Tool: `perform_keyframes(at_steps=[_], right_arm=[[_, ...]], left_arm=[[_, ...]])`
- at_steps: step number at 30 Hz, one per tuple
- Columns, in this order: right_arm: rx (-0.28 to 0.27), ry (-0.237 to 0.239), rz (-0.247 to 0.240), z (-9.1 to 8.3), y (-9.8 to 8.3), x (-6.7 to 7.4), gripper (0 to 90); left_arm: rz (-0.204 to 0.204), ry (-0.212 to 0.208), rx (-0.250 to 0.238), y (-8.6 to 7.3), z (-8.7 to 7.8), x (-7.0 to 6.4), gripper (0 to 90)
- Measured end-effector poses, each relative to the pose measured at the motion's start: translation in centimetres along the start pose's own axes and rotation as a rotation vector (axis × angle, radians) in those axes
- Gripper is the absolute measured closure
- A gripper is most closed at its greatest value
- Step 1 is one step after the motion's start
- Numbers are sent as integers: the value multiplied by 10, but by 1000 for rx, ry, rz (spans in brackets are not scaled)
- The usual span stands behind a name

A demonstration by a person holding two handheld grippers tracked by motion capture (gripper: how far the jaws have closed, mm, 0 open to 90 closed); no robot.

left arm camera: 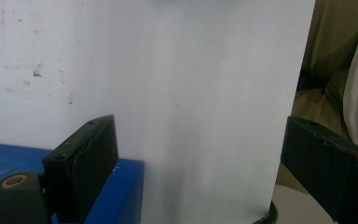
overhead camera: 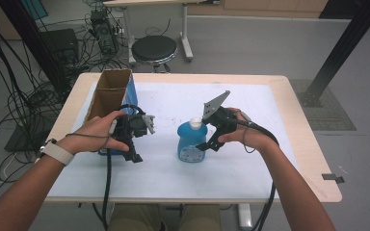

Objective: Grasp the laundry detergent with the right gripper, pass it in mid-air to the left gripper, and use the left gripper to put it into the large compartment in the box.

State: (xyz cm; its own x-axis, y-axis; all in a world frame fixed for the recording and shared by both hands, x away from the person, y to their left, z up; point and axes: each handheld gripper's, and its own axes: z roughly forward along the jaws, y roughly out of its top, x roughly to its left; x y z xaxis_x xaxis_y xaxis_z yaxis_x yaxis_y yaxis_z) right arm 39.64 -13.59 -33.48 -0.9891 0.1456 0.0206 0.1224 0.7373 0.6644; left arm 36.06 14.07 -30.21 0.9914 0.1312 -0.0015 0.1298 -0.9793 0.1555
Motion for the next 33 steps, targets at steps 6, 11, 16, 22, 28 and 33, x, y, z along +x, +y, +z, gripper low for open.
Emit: perform_keyframes(at_steps=[6,11,16,22,28,33], right_arm=[[-6,-2,-2,1,-1,0,45],[-12,-6,0,3,-2,1,45],[-29,-8,1,4,-4,1,45],[-47,-4,7,8,-6,2,47],[-59,-4,7,12,-7,2,50],[-80,-8,13,13,-10,2,60]], left_arm=[[3,0,2,0,0,0,115],[-1,-1,-3,0,0,0,116],[-2,-3,-5,0,1,0,116],[-2,-2,-7,0,1,1,117],[-1,-4,-2,-1,2,1,117],[-4,-8,-4,-2,3,1,117]])
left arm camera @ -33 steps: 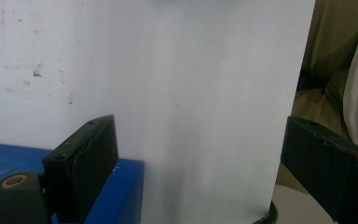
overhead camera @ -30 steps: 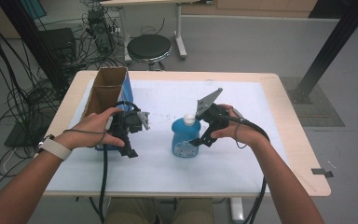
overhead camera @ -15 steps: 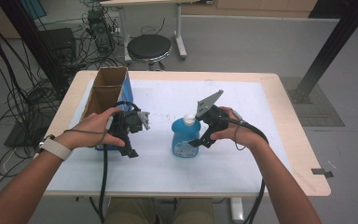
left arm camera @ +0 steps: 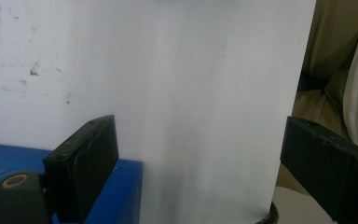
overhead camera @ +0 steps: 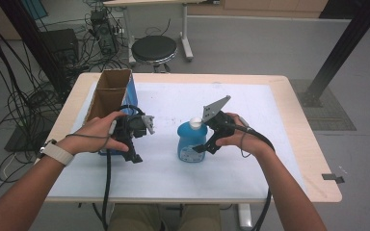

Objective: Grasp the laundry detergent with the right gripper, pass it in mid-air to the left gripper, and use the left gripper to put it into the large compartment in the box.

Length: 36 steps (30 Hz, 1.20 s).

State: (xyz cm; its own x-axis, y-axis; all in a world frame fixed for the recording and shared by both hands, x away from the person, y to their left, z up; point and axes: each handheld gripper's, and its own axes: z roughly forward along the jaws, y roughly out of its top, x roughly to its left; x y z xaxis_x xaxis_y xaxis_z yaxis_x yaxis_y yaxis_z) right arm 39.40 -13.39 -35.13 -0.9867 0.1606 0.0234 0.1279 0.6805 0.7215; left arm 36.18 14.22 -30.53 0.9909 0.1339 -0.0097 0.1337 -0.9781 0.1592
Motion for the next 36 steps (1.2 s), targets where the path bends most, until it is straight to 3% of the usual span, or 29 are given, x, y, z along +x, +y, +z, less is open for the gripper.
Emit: perform_keyframes(at_steps=[36], right_arm=[[-80,1,12,12,-12,3,121]], left_arm=[[-4,-3,2,-1,0,0,120]])
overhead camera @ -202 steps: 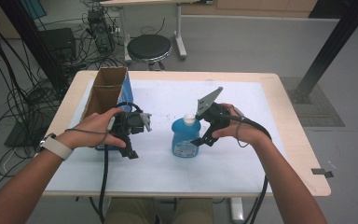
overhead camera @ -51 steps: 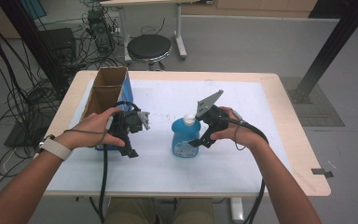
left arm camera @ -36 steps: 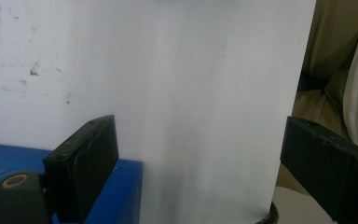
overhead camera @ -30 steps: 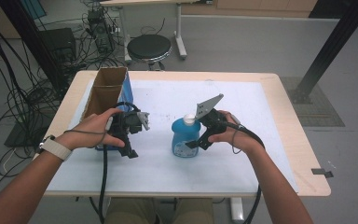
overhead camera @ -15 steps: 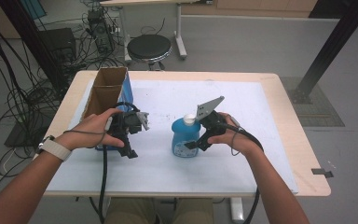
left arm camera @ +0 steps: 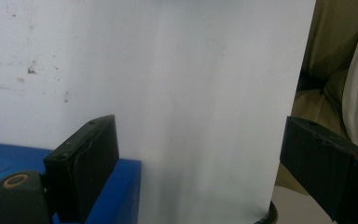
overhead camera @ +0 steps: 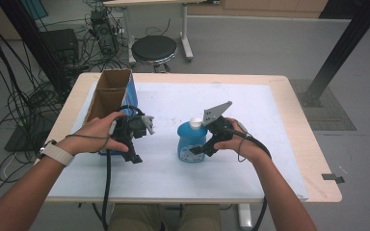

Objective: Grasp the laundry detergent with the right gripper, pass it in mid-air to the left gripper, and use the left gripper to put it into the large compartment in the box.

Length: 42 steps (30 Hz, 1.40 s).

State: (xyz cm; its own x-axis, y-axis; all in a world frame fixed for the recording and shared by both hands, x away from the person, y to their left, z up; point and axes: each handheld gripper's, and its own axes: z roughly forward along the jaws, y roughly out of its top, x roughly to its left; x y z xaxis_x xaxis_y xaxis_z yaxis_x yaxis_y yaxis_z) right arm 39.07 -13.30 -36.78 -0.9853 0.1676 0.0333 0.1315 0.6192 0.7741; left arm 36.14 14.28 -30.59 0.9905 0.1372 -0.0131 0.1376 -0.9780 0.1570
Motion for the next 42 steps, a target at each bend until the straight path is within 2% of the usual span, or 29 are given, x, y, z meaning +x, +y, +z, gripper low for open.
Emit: perform_keyframes(at_steps=[37,42], right_arm=[[-96,7,-5,7,-8,1,226],[-104,10,-8,8,-10,1,261]], left_arm=[[-4,-3,-3,-2,2,1,120],[-6,-5,-5,-2,3,1,120]])
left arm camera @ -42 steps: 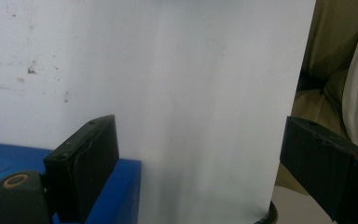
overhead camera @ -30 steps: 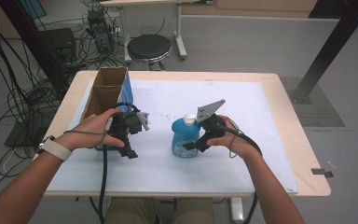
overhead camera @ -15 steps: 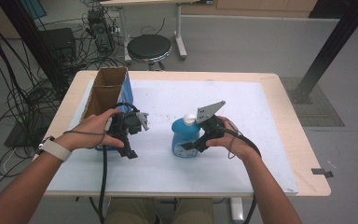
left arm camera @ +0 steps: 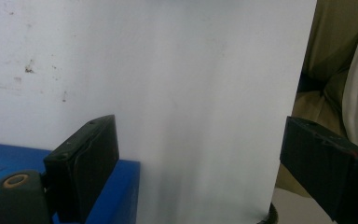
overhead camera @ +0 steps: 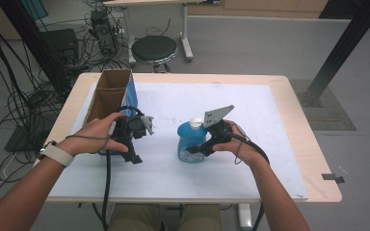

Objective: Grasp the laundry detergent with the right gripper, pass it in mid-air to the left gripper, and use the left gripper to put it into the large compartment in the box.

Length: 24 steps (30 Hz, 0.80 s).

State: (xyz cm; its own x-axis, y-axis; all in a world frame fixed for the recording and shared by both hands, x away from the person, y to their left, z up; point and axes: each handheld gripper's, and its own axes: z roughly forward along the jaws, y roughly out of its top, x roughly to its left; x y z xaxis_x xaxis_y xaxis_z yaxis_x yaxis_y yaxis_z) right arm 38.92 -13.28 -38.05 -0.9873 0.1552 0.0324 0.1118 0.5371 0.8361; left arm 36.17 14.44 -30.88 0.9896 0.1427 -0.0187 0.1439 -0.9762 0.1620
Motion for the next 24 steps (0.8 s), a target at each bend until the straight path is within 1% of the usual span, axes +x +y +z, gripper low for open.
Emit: perform_keyframes(at_steps=[13,18,24], right_arm=[[-34,1,9,1,-3,-1,279],[-34,4,-1,2,-3,-1,296],[-43,6,7,3,-4,0,303]], left_arm=[[-3,-1,0,-1,0,0,120],[-3,0,-2,-1,0,0,121],[-5,-1,0,-1,1,0,120]])
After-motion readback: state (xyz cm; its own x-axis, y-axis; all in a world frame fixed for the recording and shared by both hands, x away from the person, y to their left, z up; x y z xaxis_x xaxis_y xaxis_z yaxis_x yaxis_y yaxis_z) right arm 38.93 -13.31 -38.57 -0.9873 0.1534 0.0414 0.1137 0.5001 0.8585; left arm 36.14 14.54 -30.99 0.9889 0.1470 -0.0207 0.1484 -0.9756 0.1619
